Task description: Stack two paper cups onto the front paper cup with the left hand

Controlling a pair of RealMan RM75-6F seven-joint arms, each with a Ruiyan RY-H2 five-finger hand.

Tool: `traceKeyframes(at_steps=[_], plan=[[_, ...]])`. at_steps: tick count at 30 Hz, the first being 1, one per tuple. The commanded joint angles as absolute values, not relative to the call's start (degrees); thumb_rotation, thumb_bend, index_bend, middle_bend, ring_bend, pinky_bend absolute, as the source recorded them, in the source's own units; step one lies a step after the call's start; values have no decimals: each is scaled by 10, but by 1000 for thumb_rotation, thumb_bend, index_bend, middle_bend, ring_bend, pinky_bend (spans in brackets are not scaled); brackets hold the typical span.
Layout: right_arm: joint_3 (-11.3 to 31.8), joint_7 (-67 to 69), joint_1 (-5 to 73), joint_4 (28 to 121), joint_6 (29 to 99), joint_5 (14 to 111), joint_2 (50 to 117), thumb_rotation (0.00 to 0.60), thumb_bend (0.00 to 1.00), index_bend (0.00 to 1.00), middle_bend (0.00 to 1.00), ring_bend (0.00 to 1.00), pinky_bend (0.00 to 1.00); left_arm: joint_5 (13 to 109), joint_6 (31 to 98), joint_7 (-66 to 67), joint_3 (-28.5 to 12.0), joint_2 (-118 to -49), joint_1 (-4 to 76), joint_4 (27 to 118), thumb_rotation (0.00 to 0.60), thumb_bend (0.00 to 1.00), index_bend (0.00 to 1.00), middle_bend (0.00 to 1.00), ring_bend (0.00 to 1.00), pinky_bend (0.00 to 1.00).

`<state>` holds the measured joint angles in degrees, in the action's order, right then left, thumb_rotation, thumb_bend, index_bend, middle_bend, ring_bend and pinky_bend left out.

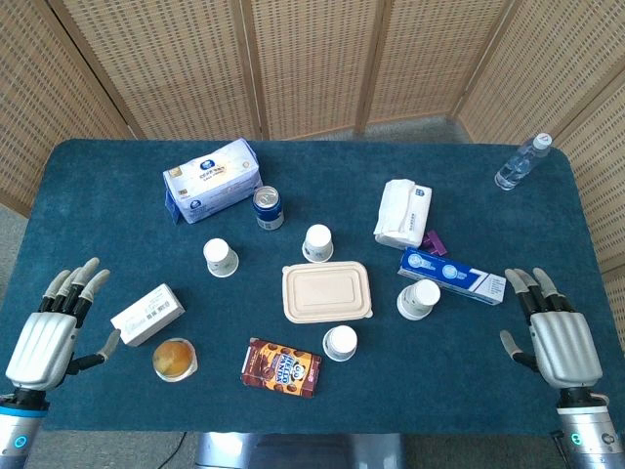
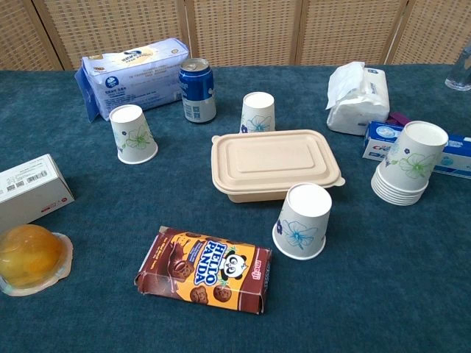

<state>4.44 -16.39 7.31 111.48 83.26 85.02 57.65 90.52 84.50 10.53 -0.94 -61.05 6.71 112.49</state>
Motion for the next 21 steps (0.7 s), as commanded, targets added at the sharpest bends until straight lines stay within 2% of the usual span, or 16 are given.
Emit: traceKeyframes(at_steps=[1,21], plan=[[45,-165,74,1115,832,849,577,600,371,0,137,5,304,902,842,104,-10,-613,68,1122,472,428,0,0,0,51],[49,-171,75,1120,832,844,576,600,372,0,137,5,304,879,815,88,-23,-606,87,1113,472,428,0,0,0,50]])
